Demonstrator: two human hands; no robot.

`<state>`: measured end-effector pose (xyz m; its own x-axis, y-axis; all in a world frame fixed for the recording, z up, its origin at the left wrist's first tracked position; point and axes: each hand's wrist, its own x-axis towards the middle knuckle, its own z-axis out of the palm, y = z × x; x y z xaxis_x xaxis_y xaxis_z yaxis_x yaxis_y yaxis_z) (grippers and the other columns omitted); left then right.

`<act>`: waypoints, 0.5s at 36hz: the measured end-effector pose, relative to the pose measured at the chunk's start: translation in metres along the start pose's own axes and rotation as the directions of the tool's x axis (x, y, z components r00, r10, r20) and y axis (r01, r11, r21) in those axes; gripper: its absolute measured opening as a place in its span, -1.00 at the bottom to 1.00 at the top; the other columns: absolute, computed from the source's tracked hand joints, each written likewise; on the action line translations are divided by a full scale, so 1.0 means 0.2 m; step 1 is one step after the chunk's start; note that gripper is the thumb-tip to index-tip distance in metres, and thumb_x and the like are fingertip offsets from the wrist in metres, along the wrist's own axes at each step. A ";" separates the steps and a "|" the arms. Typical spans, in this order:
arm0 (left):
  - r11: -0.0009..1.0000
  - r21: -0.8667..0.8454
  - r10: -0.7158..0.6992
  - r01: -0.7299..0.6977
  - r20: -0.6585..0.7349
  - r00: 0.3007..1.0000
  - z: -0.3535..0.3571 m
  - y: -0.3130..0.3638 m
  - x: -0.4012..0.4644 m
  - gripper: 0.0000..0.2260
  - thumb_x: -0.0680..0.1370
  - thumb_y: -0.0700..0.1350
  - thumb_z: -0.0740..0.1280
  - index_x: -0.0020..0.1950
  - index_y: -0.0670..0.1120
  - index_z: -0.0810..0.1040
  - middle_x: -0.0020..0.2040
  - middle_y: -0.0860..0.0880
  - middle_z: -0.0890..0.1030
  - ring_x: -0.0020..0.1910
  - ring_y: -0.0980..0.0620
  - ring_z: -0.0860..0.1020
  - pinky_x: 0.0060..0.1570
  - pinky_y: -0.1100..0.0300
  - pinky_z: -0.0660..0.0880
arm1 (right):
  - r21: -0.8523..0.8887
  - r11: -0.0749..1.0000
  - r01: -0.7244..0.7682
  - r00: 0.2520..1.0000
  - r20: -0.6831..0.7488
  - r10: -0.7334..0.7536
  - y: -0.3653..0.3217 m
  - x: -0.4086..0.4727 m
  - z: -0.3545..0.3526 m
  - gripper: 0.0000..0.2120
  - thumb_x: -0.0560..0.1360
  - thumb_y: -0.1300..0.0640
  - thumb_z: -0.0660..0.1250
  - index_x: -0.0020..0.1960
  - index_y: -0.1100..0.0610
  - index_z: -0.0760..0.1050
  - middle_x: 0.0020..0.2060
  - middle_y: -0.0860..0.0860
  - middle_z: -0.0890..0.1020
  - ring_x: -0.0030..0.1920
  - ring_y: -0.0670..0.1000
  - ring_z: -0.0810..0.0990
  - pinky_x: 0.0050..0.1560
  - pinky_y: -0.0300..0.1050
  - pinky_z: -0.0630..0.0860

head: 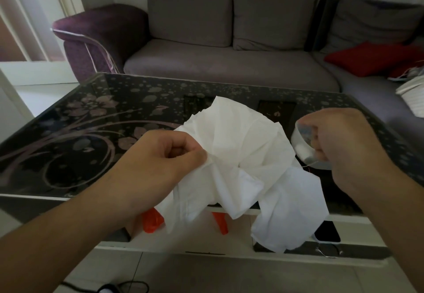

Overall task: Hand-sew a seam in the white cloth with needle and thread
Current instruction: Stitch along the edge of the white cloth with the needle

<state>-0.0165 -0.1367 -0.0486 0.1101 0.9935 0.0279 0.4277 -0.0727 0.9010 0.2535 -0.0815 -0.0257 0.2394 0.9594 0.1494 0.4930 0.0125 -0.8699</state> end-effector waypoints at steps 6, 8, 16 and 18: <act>1.000 -0.006 0.023 -0.023 0.050 0.998 -0.02 0.01 -0.01 -0.86 0.60 -0.02 0.40 -0.10 0.08 0.75 -0.10 0.13 0.75 -0.07 0.19 0.70 -0.08 0.36 0.50 | 0.165 0.986 -0.041 0.995 0.101 0.024 -0.01 -0.02 0.04 -0.88 0.56 0.16 0.37 0.01 0.17 0.67 -0.42 -0.05 0.47 -0.45 -0.08 0.38 -0.45 -0.18 0.32; 0.999 -0.004 0.037 -0.037 0.077 0.996 -0.02 0.01 -0.01 -0.86 0.60 -0.02 0.40 -0.08 0.09 0.75 -0.09 0.13 0.75 -0.06 0.17 0.70 -0.06 0.31 0.53 | 0.168 0.985 -0.035 0.965 0.262 -0.010 -0.06 -0.07 0.08 -0.85 0.59 0.20 0.38 -0.02 0.03 0.70 -0.45 -0.01 0.44 -0.45 -0.05 0.34 -0.44 -0.13 0.29; 0.994 0.005 0.111 -0.113 0.174 0.978 -0.01 0.01 -0.03 -0.84 0.61 0.07 0.36 0.03 0.12 0.75 -0.06 0.02 0.74 -0.04 -0.04 0.69 0.07 -0.11 0.63 | 0.251 0.967 -0.029 0.646 0.743 -0.174 -0.13 -0.24 0.22 -0.87 0.61 0.22 0.36 0.12 0.11 0.64 -0.52 -0.08 0.36 -0.50 -0.08 0.23 -0.44 -0.15 0.15; 0.992 -0.005 0.127 -0.128 0.182 0.975 -0.01 0.02 -0.03 -0.84 0.61 0.06 0.36 -0.01 0.12 0.75 -0.10 0.03 0.74 -0.11 0.01 0.68 -0.04 0.02 0.60 | 0.241 0.970 -0.038 0.660 0.735 -0.157 -0.12 -0.24 0.23 -0.93 0.61 0.23 0.36 0.05 0.16 0.62 -0.53 -0.07 0.36 -0.51 -0.08 0.22 -0.44 -0.14 0.13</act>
<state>-0.0167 -0.1436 -0.0451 0.3253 0.9435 0.0625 0.4059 -0.1991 0.8920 0.1921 -0.1146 -0.0331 -0.5341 0.8382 -0.1101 0.2675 0.0440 -0.9626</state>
